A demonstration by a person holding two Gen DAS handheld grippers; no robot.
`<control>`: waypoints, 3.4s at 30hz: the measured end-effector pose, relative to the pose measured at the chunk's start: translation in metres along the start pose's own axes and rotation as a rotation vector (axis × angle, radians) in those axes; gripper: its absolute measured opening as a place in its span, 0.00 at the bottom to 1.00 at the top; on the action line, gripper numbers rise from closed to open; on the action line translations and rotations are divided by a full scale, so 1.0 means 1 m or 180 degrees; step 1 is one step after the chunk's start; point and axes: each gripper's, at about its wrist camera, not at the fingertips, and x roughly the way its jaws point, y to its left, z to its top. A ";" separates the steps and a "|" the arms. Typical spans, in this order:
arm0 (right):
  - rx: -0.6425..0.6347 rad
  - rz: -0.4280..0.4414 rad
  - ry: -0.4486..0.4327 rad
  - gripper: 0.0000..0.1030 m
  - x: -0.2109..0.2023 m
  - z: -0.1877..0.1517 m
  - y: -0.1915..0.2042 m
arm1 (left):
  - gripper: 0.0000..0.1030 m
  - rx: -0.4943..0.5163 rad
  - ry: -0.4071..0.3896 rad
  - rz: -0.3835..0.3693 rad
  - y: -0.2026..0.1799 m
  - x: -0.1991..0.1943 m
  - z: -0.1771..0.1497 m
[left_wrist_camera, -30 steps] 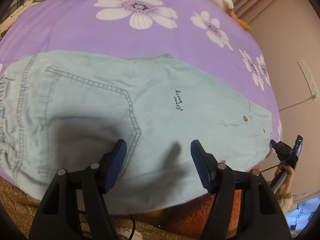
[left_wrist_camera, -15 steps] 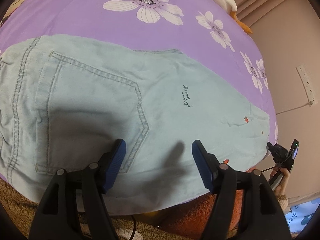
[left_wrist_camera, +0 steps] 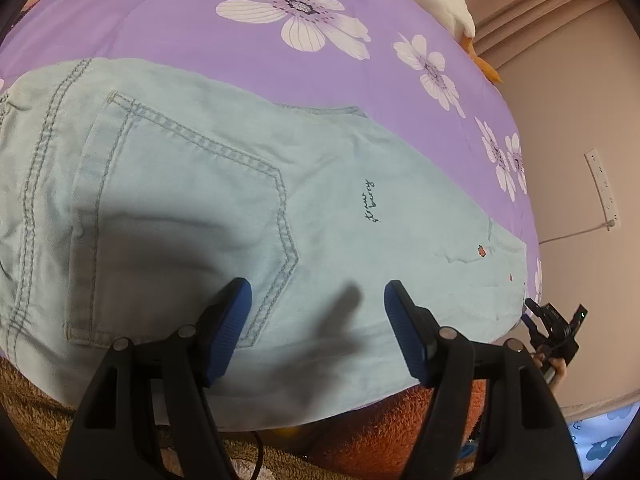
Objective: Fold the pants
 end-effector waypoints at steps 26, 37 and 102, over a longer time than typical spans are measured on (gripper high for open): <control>0.0384 0.0876 0.0163 0.46 0.026 -0.004 0.019 | 0.72 -0.0034 -0.0035 -0.0101 0.004 0.000 0.000; 0.0477 0.0862 0.0054 0.21 0.037 0.005 0.019 | 0.73 0.0005 -0.0057 -0.0072 0.002 0.001 -0.001; -0.2389 0.1234 0.1021 0.11 0.004 -0.208 0.279 | 0.79 0.0226 -0.0614 0.0405 0.003 -0.062 -0.020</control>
